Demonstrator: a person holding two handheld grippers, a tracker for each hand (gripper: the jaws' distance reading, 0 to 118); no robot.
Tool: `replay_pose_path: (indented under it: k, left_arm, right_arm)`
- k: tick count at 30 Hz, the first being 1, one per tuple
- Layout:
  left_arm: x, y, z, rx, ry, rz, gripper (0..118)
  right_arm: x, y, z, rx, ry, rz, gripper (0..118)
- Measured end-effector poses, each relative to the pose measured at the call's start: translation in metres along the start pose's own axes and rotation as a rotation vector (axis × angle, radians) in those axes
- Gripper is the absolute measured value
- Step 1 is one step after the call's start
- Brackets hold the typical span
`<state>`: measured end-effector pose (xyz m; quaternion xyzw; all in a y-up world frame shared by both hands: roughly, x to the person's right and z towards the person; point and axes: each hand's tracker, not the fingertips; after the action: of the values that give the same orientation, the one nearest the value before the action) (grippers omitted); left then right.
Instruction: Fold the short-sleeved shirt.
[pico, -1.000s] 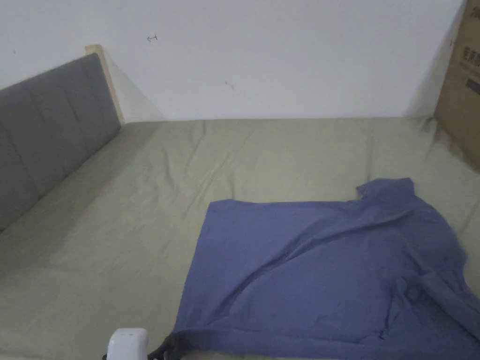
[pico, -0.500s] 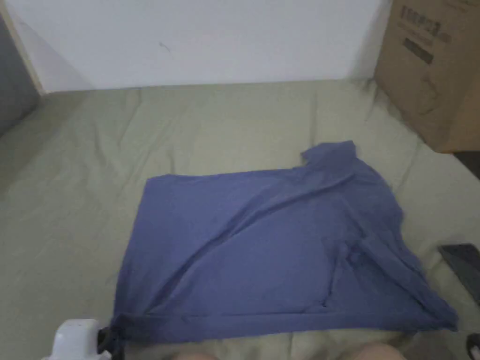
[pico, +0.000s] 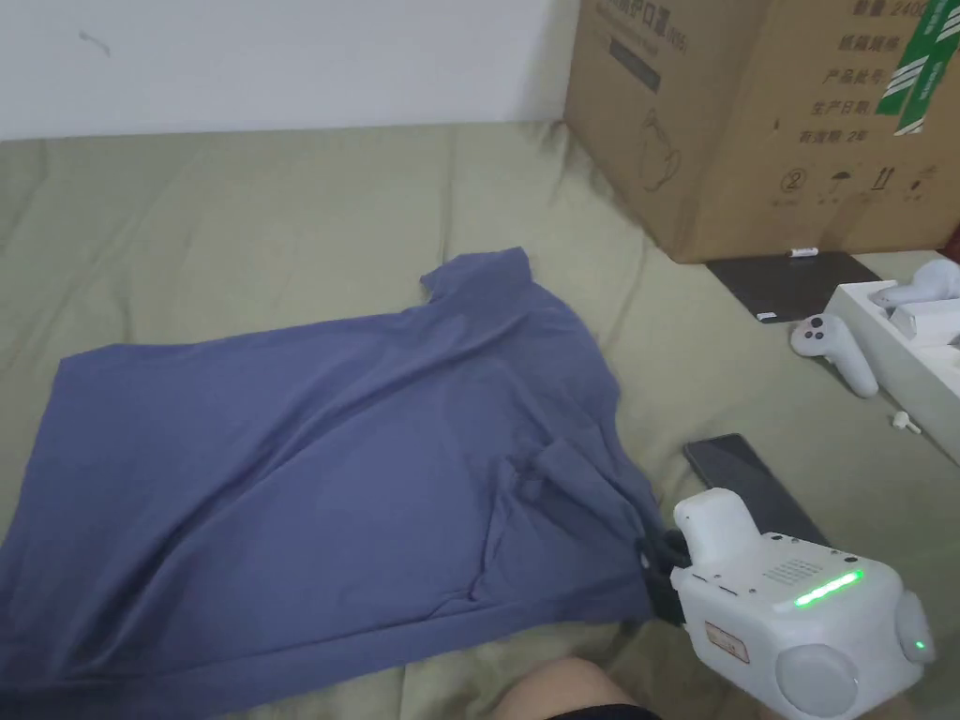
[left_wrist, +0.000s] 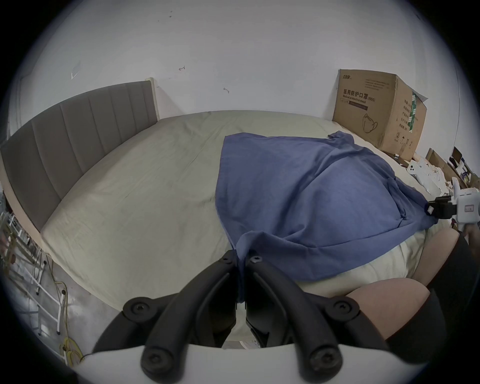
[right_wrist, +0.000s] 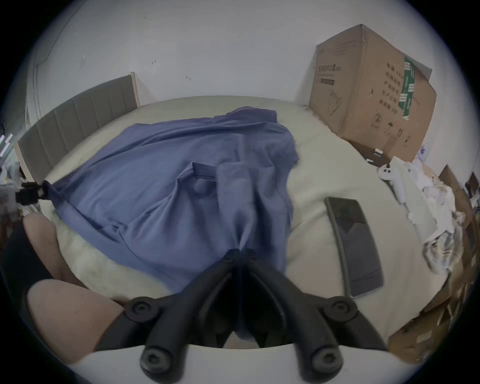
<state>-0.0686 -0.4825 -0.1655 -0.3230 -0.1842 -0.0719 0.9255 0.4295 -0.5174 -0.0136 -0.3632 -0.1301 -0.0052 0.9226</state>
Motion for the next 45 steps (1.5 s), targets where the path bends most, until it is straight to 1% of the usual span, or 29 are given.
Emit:
replay_pose_path:
  k: [1, 2, 4, 5, 7, 9, 12, 13, 15, 16, 17, 18, 22, 25, 28, 29, 30, 31, 32, 33, 35, 38, 39, 40, 41, 42, 43, 44, 45]
  left_arm:
    - [0.0, 0.0, 0.002, -0.003, 0.003, 0.0, 4]
    - [0.0, 0.001, 0.003, -0.011, 0.004, -0.001, 4]
    - [-0.001, 0.005, 0.007, -0.012, 0.004, -0.005, 4]
    - [-0.002, 0.008, 0.012, -0.005, 0.001, -0.005, 4]
    - [-0.007, 0.02, 0.018, 0.009, -0.009, -0.006, 4]
    - [-0.012, 0.035, 0.024, 0.022, -0.015, -0.014, 4]
    - [-0.025, 0.068, 0.017, 0.021, -0.032, -0.018, 4]
    - [-0.031, 0.082, 0.011, 0.019, -0.047, -0.018, 4]
    - [-0.039, 0.111, -0.008, 0.005, -0.06, -0.025, 4]
    - [-0.041, 0.126, -0.019, -0.005, -0.065, -0.027, 4]
    - [-0.042, 0.141, -0.034, -0.045, -0.108, -0.037, 4]
    - [-0.041, 0.152, -0.045, -0.049, -0.099, -0.038, 4]
    - [-0.032, 0.189, -0.122, -0.165, -0.09, -0.132, 4]
    - [-0.028, 0.2, -0.169, -0.234, -0.076, -0.146, 4]
    - [-0.027, 0.199, -0.198, -0.261, -0.06, -0.132, 6]
    - [-0.028, 0.198, -0.202, -0.258, -0.062, -0.122, 16]
    - [-0.028, 0.195, -0.202, -0.252, -0.052, -0.108, 46]
    - [-0.032, 0.192, -0.199, -0.214, 0.03, -0.086, 73]
    - [-0.036, 0.189, -0.191, -0.167, 0.066, -0.069, 95]
    - [-0.042, 0.185, -0.18, -0.125, 0.049, -0.04, 106]
    - [-0.056, 0.176, -0.151, -0.04, 0.043, 0.056, 104]
    - [-0.062, 0.155, -0.103, 0.041, 0.055, 0.123, 103]
    - [-0.06, 0.147, -0.087, 0.071, 0.058, 0.136, 91]
    - [-0.057, 0.137, -0.07, 0.098, 0.045, 0.14, 68]
    - [-0.054, 0.128, -0.056, 0.122, 0.044, 0.141, 34]
    - [-0.049, 0.119, -0.046, 0.132, 0.039, 0.132, 11]
    - [-0.04, 0.11, -0.039, 0.136, 0.053, 0.116, 3]
    - [-0.034, 0.101, -0.034, 0.147, 0.087, 0.092, 3]
    - [-0.032, 0.093, -0.034, 0.146, 0.07, 0.08, 1]
  right_arm:
    - [0.01, -0.01, -0.002, -0.022, 0.046, -0.005, 0]
    - [0.014, -0.012, 0.003, -0.028, 0.089, -0.037, 0]
    - [0.02, -0.014, 0.013, 0.0, 0.072, -0.052, 0]
    - [0.007, -0.013, 0.028, 0.006, 0.073, -0.054, 0]
    - [0.012, -0.004, 0.041, 0.061, 0.063, -0.068, 0]
    - [0.008, 0.012, 0.059, 0.105, 0.082, -0.099, 0]
    - [0.022, 0.05, 0.063, 0.127, 0.113, -0.131, 0]
    - [0.012, 0.073, 0.072, 0.118, 0.118, -0.143, 0]
    - [0.022, 0.103, 0.059, 0.053, 0.137, -0.181, 0]
    - [0.027, 0.116, 0.048, 0.014, 0.153, -0.177, 0]
    - [0.033, 0.127, 0.033, -0.01, 0.137, -0.168, 0]
    - [0.036, 0.137, 0.019, -0.039, 0.138, -0.152, 0]
    - [0.046, 0.171, -0.052, -0.172, 0.119, -0.175, 0]
    - [0.042, 0.186, -0.097, -0.219, 0.066, -0.099, 0]
    - [0.039, 0.188, -0.127, -0.228, 0.046, -0.109, 2]
    - [0.04, 0.185, -0.133, -0.208, 0.029, -0.123, 11]
    - [0.038, 0.185, -0.135, -0.181, 0.01, -0.13, 40]
    - [0.037, 0.183, -0.133, -0.125, -0.081, -0.101, 76]
    - [0.036, 0.179, -0.127, -0.039, -0.142, -0.093, 104]
    - [0.042, 0.173, -0.12, 0.041, -0.139, -0.101, 114]
    - [0.041, 0.162, -0.088, 0.184, -0.123, -0.127, 114]
    - [0.04, 0.137, -0.044, 0.179, -0.091, -0.11, 112]
    - [0.036, 0.128, -0.03, 0.175, -0.079, -0.101, 106]
    - [0.03, 0.117, -0.016, 0.179, -0.075, -0.084, 93]
    - [0.027, 0.108, -0.004, 0.194, -0.067, -0.058, 63]
    - [0.022, 0.098, 0.008, 0.207, -0.047, -0.027, 34]
    - [0.017, 0.089, 0.018, 0.21, -0.038, 0.005, 18]
    - [0.008, 0.082, 0.026, 0.207, -0.087, 0.034, 18]
    - [0.001, 0.077, 0.034, 0.213, -0.131, 0.034, 0]
